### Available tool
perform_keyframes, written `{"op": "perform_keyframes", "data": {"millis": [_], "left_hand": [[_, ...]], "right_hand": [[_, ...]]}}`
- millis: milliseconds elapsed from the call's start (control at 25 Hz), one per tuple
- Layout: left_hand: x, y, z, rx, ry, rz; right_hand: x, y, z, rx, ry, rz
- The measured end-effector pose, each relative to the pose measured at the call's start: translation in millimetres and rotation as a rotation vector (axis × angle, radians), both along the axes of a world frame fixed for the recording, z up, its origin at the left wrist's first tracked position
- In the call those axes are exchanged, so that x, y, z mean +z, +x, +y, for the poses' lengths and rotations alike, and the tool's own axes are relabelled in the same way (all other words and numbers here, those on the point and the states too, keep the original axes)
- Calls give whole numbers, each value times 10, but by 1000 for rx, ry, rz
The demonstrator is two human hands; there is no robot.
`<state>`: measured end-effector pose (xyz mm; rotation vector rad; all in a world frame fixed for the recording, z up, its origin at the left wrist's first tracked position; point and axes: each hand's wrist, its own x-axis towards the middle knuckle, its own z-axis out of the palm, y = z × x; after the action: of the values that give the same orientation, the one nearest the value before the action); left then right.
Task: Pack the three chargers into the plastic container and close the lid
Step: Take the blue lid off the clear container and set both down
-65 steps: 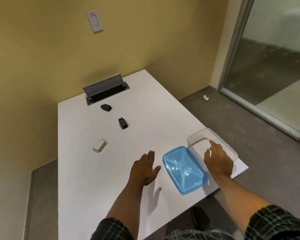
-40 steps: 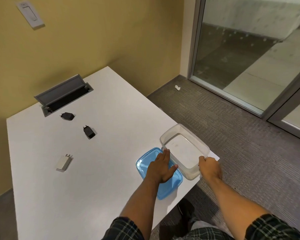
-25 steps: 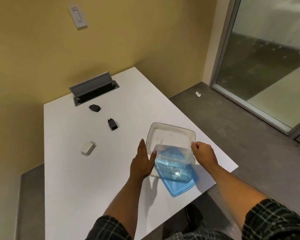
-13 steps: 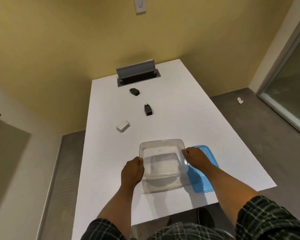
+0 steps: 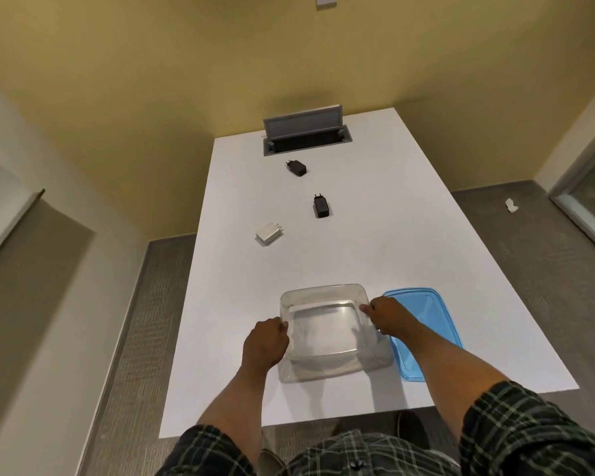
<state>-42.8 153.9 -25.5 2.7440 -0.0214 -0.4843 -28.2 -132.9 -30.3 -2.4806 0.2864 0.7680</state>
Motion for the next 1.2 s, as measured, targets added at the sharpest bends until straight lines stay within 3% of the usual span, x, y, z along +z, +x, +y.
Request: {"op": "perform_keyframes", "data": {"millis": [240,400,560,800,1200], "left_hand": [[6,45,27,47,26,79],[-16,96,82,39,69,124],[-22,261,153,13,127,59],[28,646,169,-60,148,-97],[0,1356,153,-150,148,-152]], "right_hand": [[-101,-14,33,-43,71,24],[-71,24,27,42,-45,34],[-33,145,42,85,-374,-207],[-35,506,141,111,-466,-485],[-285,1133,237,169,-450,-514]]}}
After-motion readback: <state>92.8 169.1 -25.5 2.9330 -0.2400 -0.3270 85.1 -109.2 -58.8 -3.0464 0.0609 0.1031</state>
